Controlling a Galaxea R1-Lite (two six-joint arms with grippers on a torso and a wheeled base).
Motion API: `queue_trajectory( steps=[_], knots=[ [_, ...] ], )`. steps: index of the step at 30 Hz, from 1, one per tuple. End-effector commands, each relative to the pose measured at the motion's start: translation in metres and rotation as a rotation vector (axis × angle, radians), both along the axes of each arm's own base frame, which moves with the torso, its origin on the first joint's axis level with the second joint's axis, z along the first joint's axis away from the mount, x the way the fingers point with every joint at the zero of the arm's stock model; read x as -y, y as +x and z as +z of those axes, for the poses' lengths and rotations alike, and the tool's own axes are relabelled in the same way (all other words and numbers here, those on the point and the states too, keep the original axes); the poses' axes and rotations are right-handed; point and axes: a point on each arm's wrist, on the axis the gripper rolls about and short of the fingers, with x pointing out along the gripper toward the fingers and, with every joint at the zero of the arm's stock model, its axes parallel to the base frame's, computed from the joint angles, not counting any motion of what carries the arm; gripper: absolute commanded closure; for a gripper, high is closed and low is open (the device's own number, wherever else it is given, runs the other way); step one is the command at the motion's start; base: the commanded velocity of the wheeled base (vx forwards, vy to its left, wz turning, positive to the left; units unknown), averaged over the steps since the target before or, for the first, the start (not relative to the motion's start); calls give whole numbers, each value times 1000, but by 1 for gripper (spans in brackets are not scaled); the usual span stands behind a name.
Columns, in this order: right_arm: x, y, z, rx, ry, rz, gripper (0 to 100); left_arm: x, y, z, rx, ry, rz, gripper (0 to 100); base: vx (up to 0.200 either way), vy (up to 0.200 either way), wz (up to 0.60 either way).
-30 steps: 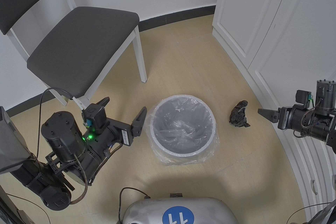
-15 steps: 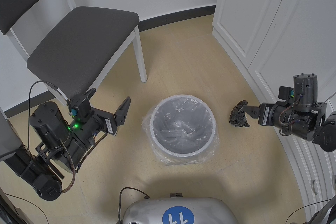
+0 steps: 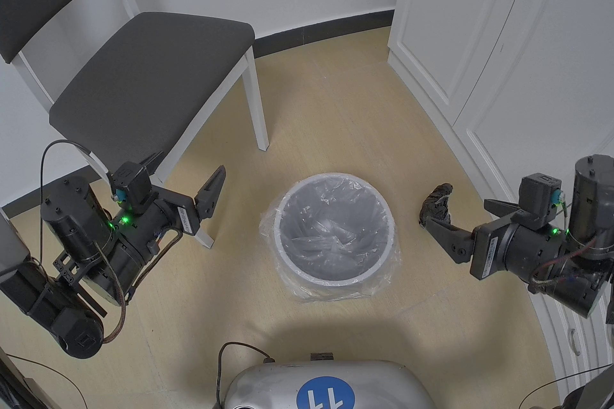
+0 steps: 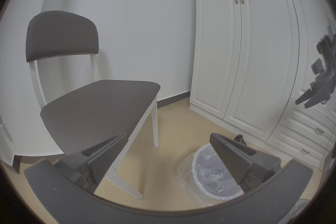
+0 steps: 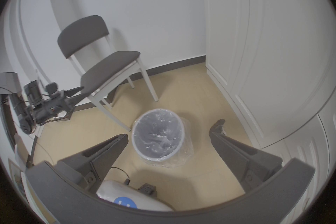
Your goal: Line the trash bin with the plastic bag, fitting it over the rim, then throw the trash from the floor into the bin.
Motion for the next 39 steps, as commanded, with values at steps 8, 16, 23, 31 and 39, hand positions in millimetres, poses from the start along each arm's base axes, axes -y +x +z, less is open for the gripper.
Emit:
queue_trajectory(
  steps=[8,16,23,31,39],
  knots=[
    [7,44,2,-73,148,-97,0,-1,7,-11,-26,40,17,0,0,0,0],
    [26,122,-32,-177,174,-312,0,-8,10,-10,-16,66,47,0,0,0,0],
    [48,165,-63,-249,157,-403,0,-9,11,-10,-14,67,55,0,0,0,0],
    [93,226,-137,-462,124,-508,0,-12,9,-7,-4,68,59,0,0,0,0],
    [101,253,-185,-545,145,-530,0,-17,11,-13,-15,120,64,0,0,0,0]
  ],
)
